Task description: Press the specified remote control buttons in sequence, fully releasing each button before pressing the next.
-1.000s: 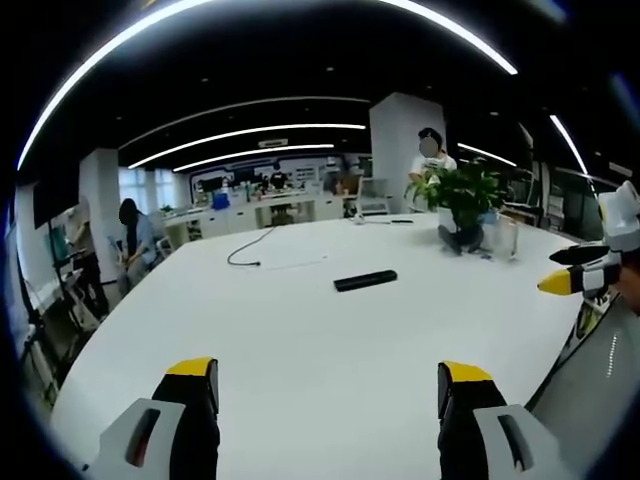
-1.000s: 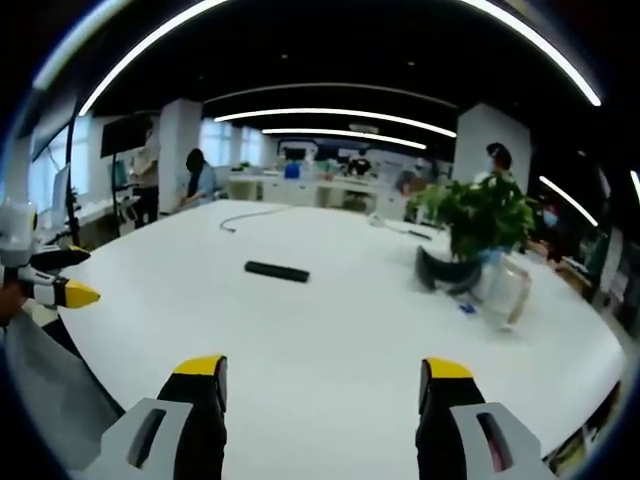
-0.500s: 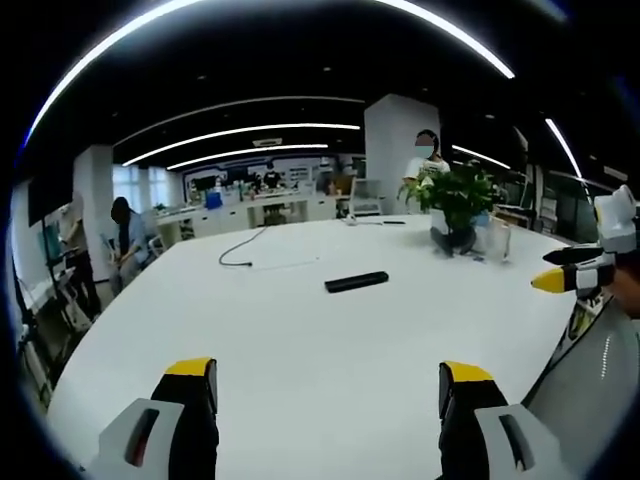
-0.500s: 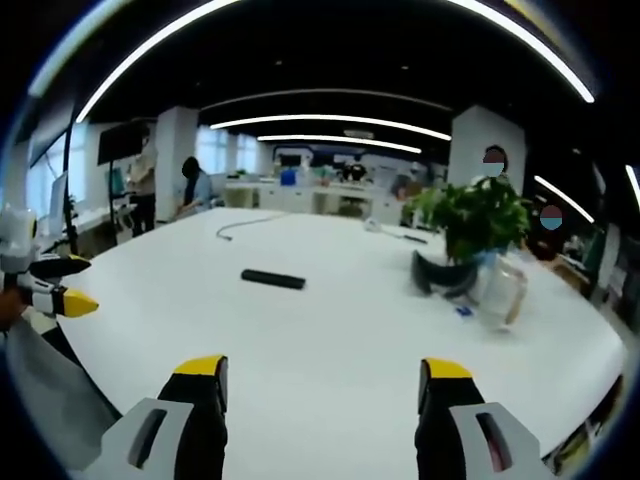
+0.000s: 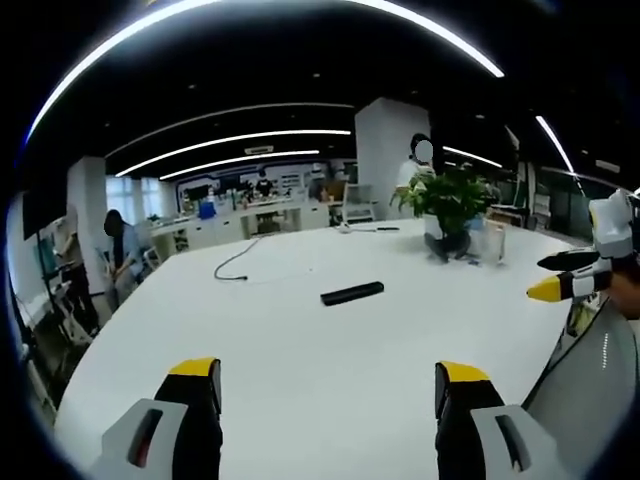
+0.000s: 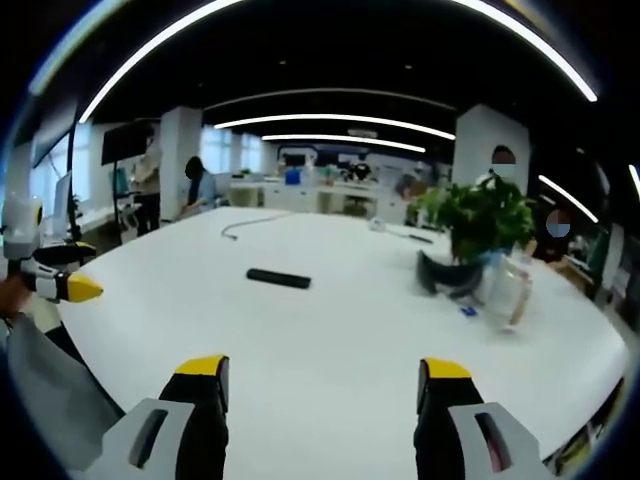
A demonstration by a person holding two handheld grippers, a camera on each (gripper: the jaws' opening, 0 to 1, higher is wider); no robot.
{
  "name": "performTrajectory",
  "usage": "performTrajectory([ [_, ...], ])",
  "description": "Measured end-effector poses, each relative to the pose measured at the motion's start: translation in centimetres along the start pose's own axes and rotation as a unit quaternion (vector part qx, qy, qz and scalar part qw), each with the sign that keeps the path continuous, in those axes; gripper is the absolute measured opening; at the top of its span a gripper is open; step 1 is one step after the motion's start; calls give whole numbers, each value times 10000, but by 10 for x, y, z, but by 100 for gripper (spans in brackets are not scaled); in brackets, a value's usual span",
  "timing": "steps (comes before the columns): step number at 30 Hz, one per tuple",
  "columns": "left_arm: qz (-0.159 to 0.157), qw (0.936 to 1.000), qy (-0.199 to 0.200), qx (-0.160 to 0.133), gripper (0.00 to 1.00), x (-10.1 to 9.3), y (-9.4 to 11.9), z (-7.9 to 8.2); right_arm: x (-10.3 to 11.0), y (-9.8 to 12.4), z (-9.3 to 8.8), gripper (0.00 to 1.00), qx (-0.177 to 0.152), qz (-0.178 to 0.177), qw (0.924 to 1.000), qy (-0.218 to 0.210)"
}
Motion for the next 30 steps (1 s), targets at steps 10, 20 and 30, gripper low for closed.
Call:
performTrajectory([
  [10, -473, 9973, -407, 375, 91, 16, -37, 10, -1, 0, 0, 75, 24, -11, 10000, -2],
  [20, -1059, 9872, -890, 794, 84, 20, -88, 34, -2, -1, -2, 74, 70, -42, 10000, -3],
  [30, -1772, 9651, -1229, 1485, 71, 11, -126, 36, -4, -2, -4, 74, 138, -78, 9999, -8],
])
Point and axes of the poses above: the point that each gripper's makers call its tool centre point, and the gripper's own axes: y roughly backward along the fingers, x roughly to its left, z roughly out of its top, the point moved 2 cm from there along y, roughly backward along the fingers, and after that the axes turned 1 degree about -x, right-handed, at the moved point
